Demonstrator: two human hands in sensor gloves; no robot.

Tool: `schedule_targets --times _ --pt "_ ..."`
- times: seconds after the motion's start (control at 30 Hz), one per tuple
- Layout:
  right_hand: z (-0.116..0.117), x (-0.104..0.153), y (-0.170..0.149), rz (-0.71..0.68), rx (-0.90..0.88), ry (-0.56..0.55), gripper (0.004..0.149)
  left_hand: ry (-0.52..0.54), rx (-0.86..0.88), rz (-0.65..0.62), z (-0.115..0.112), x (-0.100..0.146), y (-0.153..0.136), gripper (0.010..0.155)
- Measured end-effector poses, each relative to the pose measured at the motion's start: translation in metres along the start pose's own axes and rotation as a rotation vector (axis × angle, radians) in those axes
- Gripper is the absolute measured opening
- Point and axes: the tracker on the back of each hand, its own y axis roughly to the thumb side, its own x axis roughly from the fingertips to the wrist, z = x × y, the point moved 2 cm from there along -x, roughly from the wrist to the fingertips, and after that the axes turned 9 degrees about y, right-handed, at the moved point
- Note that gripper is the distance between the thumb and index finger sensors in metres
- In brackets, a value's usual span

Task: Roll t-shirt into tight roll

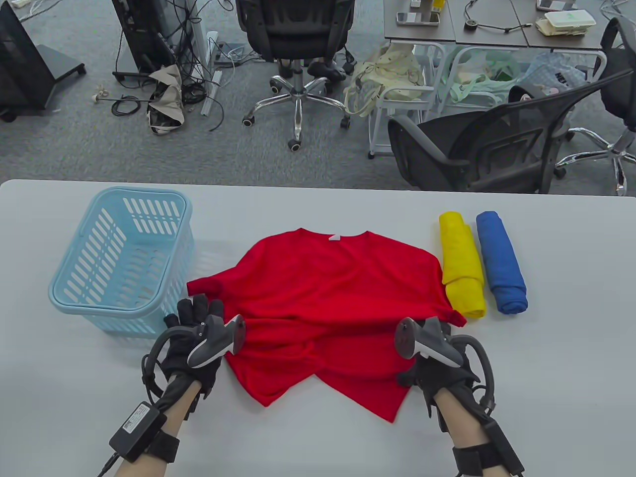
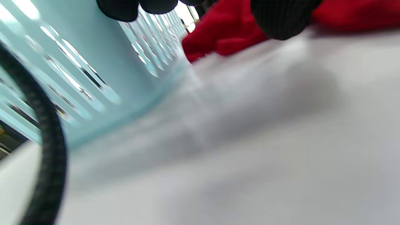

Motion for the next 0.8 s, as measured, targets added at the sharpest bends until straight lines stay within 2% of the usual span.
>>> schedule_targets --times 0.07,0.1,0.17,0.2,0.27,0.3,0.33,0.37,0.43,0.47,0.5,0.53,0.6,0.63,0.7,0.77,0.8 --pt "-0.006 0.011 0.009 0.037 0.124 -0.078 0.089 0.132 -0.148 -0.014 0.026 0.013 -0.001 0.068" --pt "-0.008 0.016 0.015 0.004 0.127 -0.095 0.088 0.154 -0.108 -0.025 0.036 0.021 -0.002 0.064" --pt "-0.010 0.023 0.025 -0.103 0.061 -0.088 0.086 0.185 0.101 -0.124 0.049 0.037 0.001 0.057" --pt "-0.010 0.025 0.032 -0.187 0.004 -0.069 0.085 0.175 0.301 -0.267 0.058 0.049 0.010 0.056" --pt "-0.006 0.025 0.040 -0.253 -0.016 -0.032 0.086 0.136 0.491 -0.417 0.066 0.060 0.028 0.056" --pt "0.000 0.022 0.045 -0.271 -0.018 0.009 0.087 0.100 0.577 -0.524 0.071 0.069 0.049 0.061" --pt "0.003 0.020 0.046 -0.269 -0.013 0.024 0.088 0.089 0.581 -0.556 0.072 0.071 0.056 0.066" --pt "0.010 0.015 0.050 -0.264 0.015 0.065 0.091 0.029 0.548 -0.642 0.070 0.077 0.078 0.077" --pt "0.018 0.008 0.052 -0.244 0.039 0.096 0.093 -0.056 0.441 -0.715 0.063 0.083 0.102 0.090" --pt "0.019 0.004 0.051 -0.238 0.045 0.109 0.094 -0.041 0.394 -0.697 0.062 0.085 0.109 0.091" --pt "0.017 0.002 0.048 -0.243 0.019 0.106 0.096 0.070 0.299 -0.634 0.065 0.086 0.114 0.085" --pt "0.016 0.000 0.045 -0.236 -0.002 0.105 0.096 0.140 0.248 -0.622 0.069 0.085 0.114 0.073" --pt "0.013 -0.005 0.035 -0.194 -0.019 0.094 0.097 0.170 0.242 -0.581 0.072 0.075 0.108 0.045" --pt "0.012 -0.008 0.028 -0.180 -0.036 0.095 0.098 0.153 0.221 -0.548 0.068 0.066 0.101 0.043" --pt "0.009 -0.012 0.011 -0.134 -0.074 0.095 0.099 0.153 0.062 -0.417 0.053 0.045 0.076 0.041" --pt "0.008 -0.012 -0.003 -0.081 -0.077 0.087 0.099 0.169 -0.211 -0.233 0.036 0.029 0.053 0.039" --pt "0.007 -0.012 -0.007 -0.064 -0.081 0.083 0.098 0.168 -0.305 -0.206 0.033 0.025 0.045 0.039"
